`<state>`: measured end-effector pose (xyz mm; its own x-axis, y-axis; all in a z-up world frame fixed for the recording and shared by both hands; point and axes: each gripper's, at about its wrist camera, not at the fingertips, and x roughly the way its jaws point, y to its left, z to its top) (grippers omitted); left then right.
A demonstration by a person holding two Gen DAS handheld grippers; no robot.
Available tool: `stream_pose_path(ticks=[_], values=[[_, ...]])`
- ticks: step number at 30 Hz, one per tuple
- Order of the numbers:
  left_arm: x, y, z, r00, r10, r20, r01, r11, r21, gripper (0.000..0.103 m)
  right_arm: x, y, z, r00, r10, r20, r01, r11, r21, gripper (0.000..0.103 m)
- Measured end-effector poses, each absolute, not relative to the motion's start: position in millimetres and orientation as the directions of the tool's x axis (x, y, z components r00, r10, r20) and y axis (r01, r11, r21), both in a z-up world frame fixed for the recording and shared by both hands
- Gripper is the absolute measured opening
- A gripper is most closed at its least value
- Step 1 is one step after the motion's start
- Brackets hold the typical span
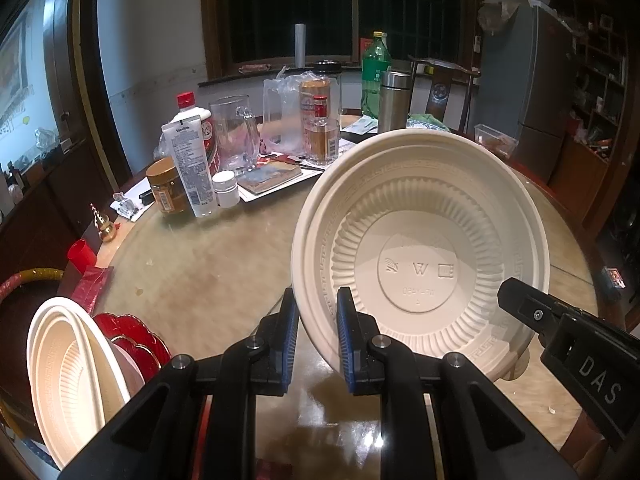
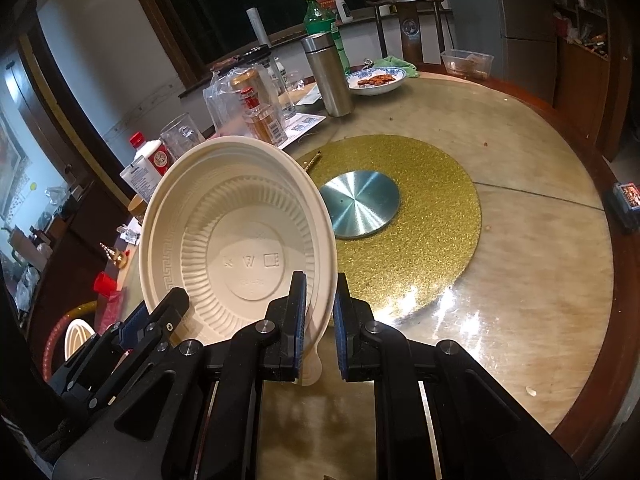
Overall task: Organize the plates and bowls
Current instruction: 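Carry the second beige bowl with both tools toward the red plate stack, then lower the second beige bowl onto the stacked bowls and open both tools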
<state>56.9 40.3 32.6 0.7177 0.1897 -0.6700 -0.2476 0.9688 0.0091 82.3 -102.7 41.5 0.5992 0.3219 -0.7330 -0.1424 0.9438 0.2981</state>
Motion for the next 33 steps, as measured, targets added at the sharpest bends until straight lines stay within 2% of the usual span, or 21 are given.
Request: stream_pose_path(ticks=[12,21,33], values=[[38,55,52,0.733,0.225,-0.642,-0.283,0.959,0.012,0.018,71,-92,58,0.607,0.365,-0.706,-0.195,0.930,0.313,0.012],[-13,91,83,0.761,0.297,-0.576,-0.357,0.934,0.010,0.018,49,-52,84,0.600,0.455,-0.658,-0.316,0.890,0.328,0.013],[-89,163,81,0.698,0.423,-0.578,-0.517,0.856,0.002,0.018,2,43,87,0.454,0.605,-0.653,-0.530,0.773,0.348,0.013]])
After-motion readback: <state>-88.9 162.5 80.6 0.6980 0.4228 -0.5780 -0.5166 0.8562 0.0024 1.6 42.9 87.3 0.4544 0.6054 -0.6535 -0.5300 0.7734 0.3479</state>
